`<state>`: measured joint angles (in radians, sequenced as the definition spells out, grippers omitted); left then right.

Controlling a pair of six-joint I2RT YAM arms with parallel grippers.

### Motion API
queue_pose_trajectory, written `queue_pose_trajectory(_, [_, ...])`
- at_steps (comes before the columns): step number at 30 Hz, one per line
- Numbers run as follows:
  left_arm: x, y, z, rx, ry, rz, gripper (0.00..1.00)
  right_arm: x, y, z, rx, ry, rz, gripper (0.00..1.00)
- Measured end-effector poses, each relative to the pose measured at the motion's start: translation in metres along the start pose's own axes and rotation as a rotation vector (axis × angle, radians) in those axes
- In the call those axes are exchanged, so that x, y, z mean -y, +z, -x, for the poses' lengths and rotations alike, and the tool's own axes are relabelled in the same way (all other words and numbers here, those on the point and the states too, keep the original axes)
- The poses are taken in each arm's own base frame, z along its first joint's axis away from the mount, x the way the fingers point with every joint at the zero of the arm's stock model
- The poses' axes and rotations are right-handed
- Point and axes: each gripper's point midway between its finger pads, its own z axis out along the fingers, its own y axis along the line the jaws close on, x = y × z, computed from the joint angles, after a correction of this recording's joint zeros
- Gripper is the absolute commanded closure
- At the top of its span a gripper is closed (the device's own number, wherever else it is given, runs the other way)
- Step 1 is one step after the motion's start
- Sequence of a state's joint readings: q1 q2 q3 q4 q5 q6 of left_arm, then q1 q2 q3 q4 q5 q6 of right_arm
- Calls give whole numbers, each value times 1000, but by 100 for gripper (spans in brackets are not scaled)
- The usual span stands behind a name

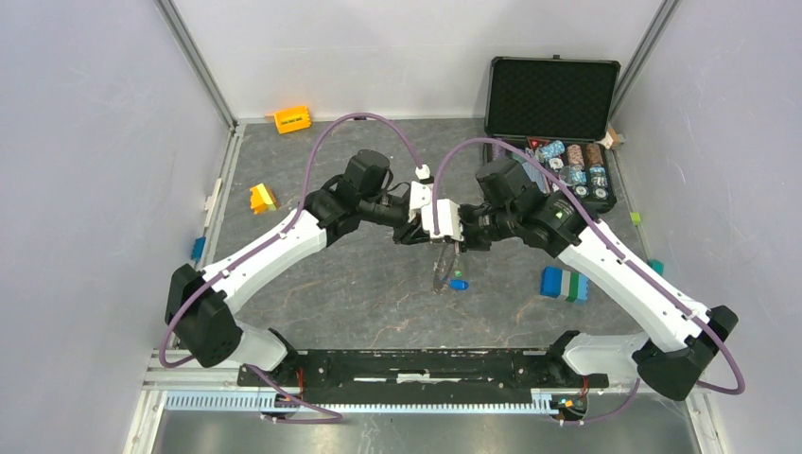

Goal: Put the keys on the keyring

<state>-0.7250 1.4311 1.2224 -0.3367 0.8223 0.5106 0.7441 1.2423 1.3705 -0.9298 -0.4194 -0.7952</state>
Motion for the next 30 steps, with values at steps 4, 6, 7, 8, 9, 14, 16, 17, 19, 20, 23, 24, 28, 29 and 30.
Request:
queue_pose_trajectory(4, [0, -3, -6, -27, 10, 8, 55, -5, 2, -3, 9, 8, 15, 100])
queue_pose_trajectory(6, [-1, -4, -8, -37, 19, 14, 54, -6, 3, -3, 17, 9, 20, 100])
queue_pose_trajectory(7, [0, -5, -9, -42, 21, 15, 54, -7, 3, -3, 21, 9, 20, 100])
queue_pose_trajectory(8, [0, -7, -10, -46, 22, 15, 54, -8, 3, -3, 29, 9, 24, 100])
queue_pose_trajectory(9, [2, -8, -10, -48, 19, 13, 54, -8, 3, -2, 35, 9, 23, 100])
queue_pose_trajectory(14, [9, -8, -10, -42, 15, -21, 57, -6, 2, 1, 60, 14, 14, 100])
queue_pose_trajectory(16, [17, -6, -9, -32, 28, -58, 58, 2, 0, 2, 72, 28, -18, 100])
queue_pose_trajectory(17, [20, -6, -8, -27, 31, -73, 59, 8, -1, 3, 79, 37, -38, 100])
queue_pose_trajectory(19, [25, -4, -6, -20, 34, -98, 60, 14, -2, 4, 90, 49, -62, 100])
queue_pose_trajectory(20, [28, -4, -5, -15, 34, -108, 60, 16, -2, 5, 95, 51, -67, 100])
queue_pose_trajectory(23, [29, -4, -5, -12, 34, -113, 61, 16, -1, 7, 101, 57, -68, 100])
queue_pose_trajectory(24, [28, -4, -5, -13, 34, -111, 61, 16, -1, 7, 102, 59, -68, 100])
queue_pose_trajectory(28, [23, -6, -5, -26, 44, -79, 61, 16, -1, 6, 105, 63, -67, 100])
queue_pose_trajectory(29, [21, -6, -5, -31, 47, -66, 61, 17, 0, 6, 108, 63, -68, 100])
queue_pose_trajectory(30, [20, -7, -5, -34, 51, -55, 61, 17, 0, 6, 109, 63, -70, 100])
